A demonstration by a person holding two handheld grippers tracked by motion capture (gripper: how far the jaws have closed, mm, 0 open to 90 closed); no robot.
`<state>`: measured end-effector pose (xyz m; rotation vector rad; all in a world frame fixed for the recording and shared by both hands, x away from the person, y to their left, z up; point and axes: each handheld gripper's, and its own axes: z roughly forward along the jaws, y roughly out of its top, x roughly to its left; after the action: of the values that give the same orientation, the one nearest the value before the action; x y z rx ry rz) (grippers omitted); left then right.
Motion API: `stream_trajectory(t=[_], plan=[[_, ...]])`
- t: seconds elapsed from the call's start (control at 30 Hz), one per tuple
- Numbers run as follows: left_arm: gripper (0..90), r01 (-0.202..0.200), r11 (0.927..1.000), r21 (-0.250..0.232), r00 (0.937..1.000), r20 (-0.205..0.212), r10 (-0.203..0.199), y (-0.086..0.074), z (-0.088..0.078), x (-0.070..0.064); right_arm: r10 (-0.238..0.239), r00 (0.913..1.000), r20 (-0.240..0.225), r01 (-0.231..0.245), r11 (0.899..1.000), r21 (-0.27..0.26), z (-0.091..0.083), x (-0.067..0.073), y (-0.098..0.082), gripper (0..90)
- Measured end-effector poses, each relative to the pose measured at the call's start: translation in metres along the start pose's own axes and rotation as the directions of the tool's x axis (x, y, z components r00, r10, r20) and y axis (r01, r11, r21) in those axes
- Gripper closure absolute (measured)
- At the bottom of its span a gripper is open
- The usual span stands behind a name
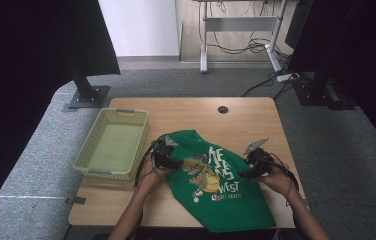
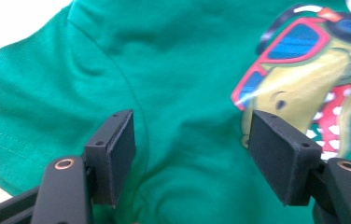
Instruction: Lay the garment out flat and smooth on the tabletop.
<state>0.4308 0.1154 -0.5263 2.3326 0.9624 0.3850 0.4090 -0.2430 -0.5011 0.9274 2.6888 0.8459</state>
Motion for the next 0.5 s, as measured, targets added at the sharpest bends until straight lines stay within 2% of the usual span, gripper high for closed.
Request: stream_trajectory(t=[0.03,0.07,0.23,0.27,0.3,0.33,0.4,0.43,0.5], plan=[[30.7,0.000,1.0000,0.000,1.0000,0.000,0.000,0.000,0.000,0.000,0.016,0.9997,0.020,-0.016,1.000,-0.014,0.003,-0.009,0.007,34.9],[30.8,-0.009,0.9998,0.018,0.9999,0.008,0.009,-0.004,0.003,-0.002,0.019,0.9993,0.031,-0.018,1.000,-0.011,0.015,-0.019,0.017,38.1],[31.1,-0.012,0.9998,0.018,0.9999,0.013,0.012,-0.007,0.005,-0.002,0.011,0.9996,0.028,-0.011,1.000,-0.003,0.026,-0.021,0.022,40.5],[31.1,-0.012,0.9998,0.018,0.9999,0.013,0.012,-0.007,0.005,-0.002,0.004,0.9999,0.016,-0.004,1.000,0.004,0.037,-0.022,0.027,40.5],[31.1,-0.011,0.9998,0.014,0.9998,0.015,0.011,-0.009,0.004,-0.002,0.004,0.9999,0.016,-0.004,1.000,0.004,0.037,-0.022,0.027,42.5],[31.0,-0.009,0.9999,0.012,0.9998,0.017,0.009,-0.010,0.004,-0.003,-0.010,0.9999,0.005,0.010,1.000,0.017,0.049,-0.020,0.033,48.0],[31.0,-0.007,0.9999,0.008,0.9998,0.019,0.007,-0.011,0.003,-0.003,-0.016,0.9999,0.002,0.016,1.000,0.026,0.052,-0.019,0.035,51.5],[30.9,-0.008,1.0000,0.006,0.9998,0.019,0.007,-0.011,0.003,-0.003,-0.020,0.9998,-0.003,0.021,0.999,0.042,0.056,-0.017,0.037,60.0],[30.9,-0.008,1.0000,0.006,0.9998,0.019,0.007,-0.011,0.003,-0.003,-0.018,0.9998,-0.009,0.018,0.999,0.045,0.057,-0.015,0.038,60.0]])
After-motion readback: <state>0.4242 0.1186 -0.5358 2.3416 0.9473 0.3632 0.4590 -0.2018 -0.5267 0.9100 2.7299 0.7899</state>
